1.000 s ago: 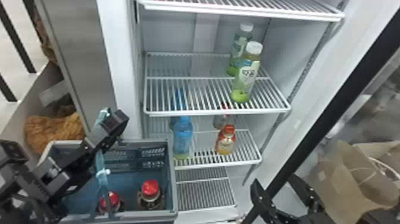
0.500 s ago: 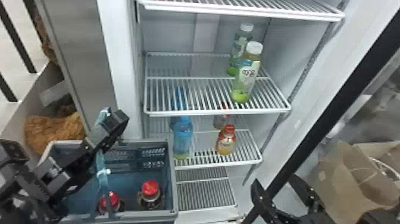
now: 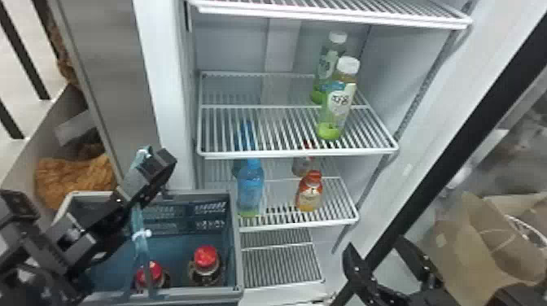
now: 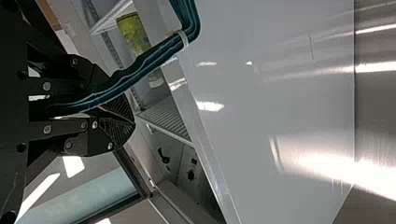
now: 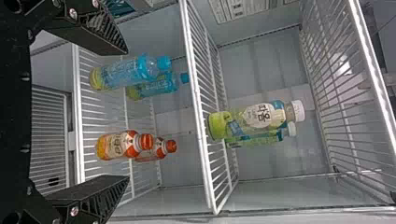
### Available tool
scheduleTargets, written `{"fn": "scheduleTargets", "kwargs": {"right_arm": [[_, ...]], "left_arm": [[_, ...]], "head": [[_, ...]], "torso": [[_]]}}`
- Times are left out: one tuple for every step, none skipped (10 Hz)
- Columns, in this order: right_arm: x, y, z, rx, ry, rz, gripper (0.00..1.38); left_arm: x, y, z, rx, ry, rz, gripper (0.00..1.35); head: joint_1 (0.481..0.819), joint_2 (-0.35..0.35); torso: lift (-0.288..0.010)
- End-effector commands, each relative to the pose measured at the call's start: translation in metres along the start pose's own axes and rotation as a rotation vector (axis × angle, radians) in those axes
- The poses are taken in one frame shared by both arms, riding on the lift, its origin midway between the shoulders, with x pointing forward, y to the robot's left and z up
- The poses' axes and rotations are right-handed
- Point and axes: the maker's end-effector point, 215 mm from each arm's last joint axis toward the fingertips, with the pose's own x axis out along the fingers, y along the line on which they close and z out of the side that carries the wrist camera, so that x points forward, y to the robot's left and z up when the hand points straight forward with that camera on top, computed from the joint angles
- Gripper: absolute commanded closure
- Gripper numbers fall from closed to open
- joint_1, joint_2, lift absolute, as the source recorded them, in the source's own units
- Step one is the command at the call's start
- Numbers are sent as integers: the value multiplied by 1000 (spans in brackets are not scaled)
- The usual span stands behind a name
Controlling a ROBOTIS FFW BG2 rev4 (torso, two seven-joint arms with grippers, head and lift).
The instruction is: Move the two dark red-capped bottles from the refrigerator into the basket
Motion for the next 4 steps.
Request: {"fn": "scheduleTargets", "kwargs": {"right_arm": [[0,1,0,0,0,2,145],[0,1,0,3,-1,1,145],[0,1,0,3,-1,1,144],[1,1,1,3,-3,1,145]], "left_arm": [[0,0,1,3,0,0,1200],[0,0,1,2,-1,-1,1200],[-1,0,1,0,-4,0,1200],[1,-1,1,3,-1,-3,1200]], "head": [[695,-167],[695,-166],[695,-166],[695,-165]], "torso": [[-34],[-34],[-34],[-34]]}}
